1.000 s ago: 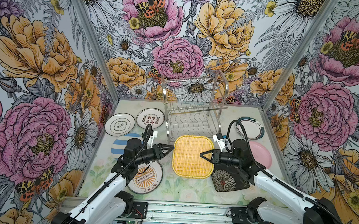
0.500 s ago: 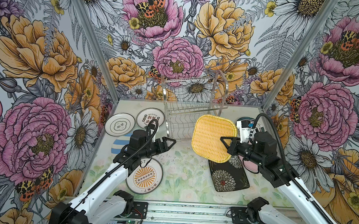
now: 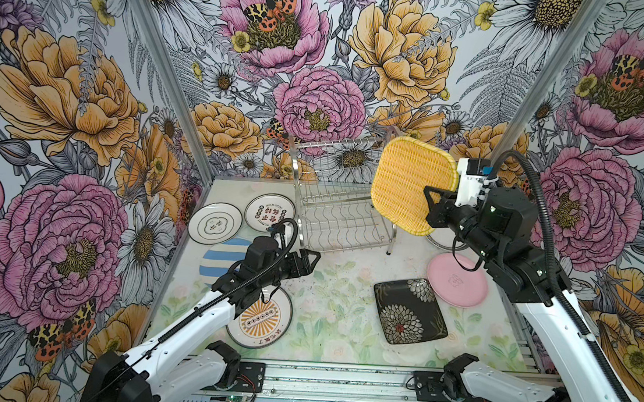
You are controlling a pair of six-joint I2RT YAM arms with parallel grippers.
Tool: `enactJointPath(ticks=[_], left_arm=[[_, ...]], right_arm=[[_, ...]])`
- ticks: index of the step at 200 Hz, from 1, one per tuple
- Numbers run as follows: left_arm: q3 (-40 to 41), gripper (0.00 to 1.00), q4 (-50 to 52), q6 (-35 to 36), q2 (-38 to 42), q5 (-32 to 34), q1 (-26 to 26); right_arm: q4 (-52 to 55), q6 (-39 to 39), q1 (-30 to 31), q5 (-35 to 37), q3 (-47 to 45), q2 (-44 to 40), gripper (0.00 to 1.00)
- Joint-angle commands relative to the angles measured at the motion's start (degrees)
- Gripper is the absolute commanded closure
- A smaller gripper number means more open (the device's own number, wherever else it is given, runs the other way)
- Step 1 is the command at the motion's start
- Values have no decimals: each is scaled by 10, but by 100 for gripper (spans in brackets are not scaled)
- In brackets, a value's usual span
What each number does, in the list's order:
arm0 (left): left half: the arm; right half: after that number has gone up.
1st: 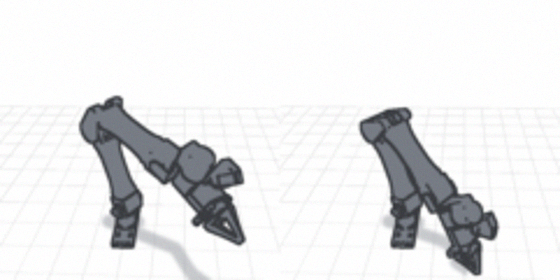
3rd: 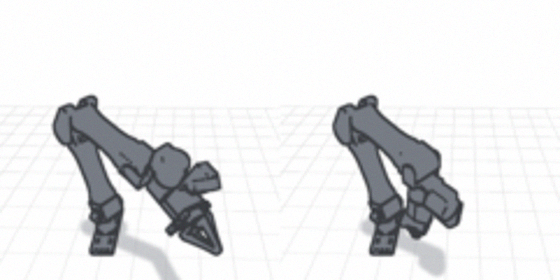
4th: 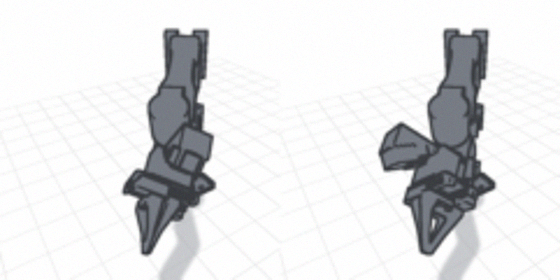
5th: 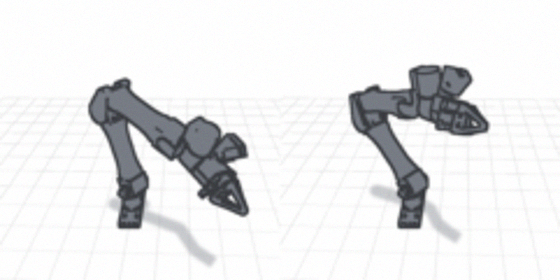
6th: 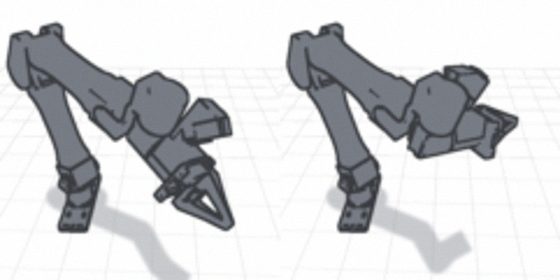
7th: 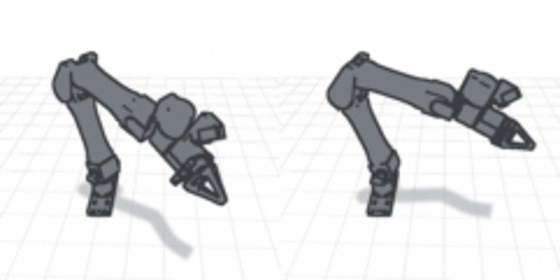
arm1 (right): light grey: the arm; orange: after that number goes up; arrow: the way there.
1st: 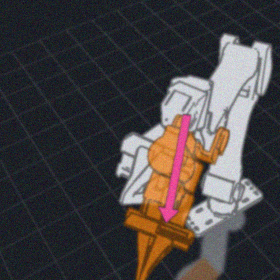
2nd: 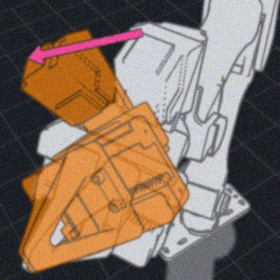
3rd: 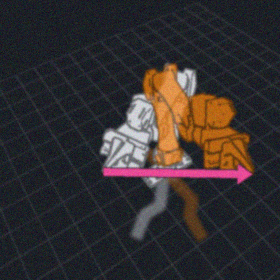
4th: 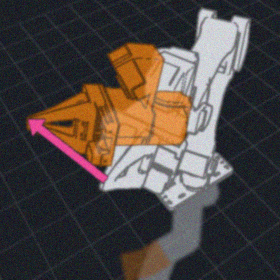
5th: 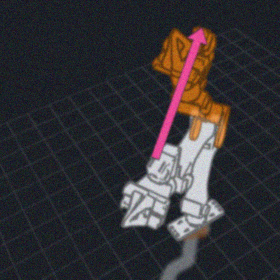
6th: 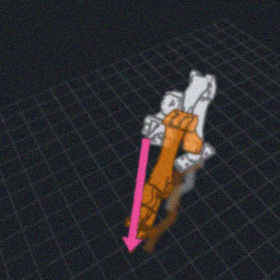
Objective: Load plates into a dish rack
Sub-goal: Place the plate on the dish rack.
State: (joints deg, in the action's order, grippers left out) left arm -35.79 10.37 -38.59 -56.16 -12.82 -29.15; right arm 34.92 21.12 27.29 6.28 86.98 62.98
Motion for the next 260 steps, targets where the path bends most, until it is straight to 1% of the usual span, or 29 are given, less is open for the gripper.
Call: enactJointPath(ticks=[1,47,88,112,165,201,260], left_arm=[[2,13,-22,14,1,26,-6],[5,11,-35,13,-5,29,-6],[4,8,-38,14,-7,29,-6],[8,7,-45,11,-9,31,-6],[10,5,-48,10,-11,31,-5],[13,4,-46,10,-8,30,1],[17,4,-48,10,-9,24,11]], right_arm=[[-93,-48,3,63,33,23,100],[-253,-119,32,152,23,81,100],[-371,-167,33,198,25,140,100],[-420,-187,33,228,28,176,100],[-475,-190,33,246,36,240,100],[-504,-191,33,263,33,262,100],[-519,-192,32,278,29,288,100]])
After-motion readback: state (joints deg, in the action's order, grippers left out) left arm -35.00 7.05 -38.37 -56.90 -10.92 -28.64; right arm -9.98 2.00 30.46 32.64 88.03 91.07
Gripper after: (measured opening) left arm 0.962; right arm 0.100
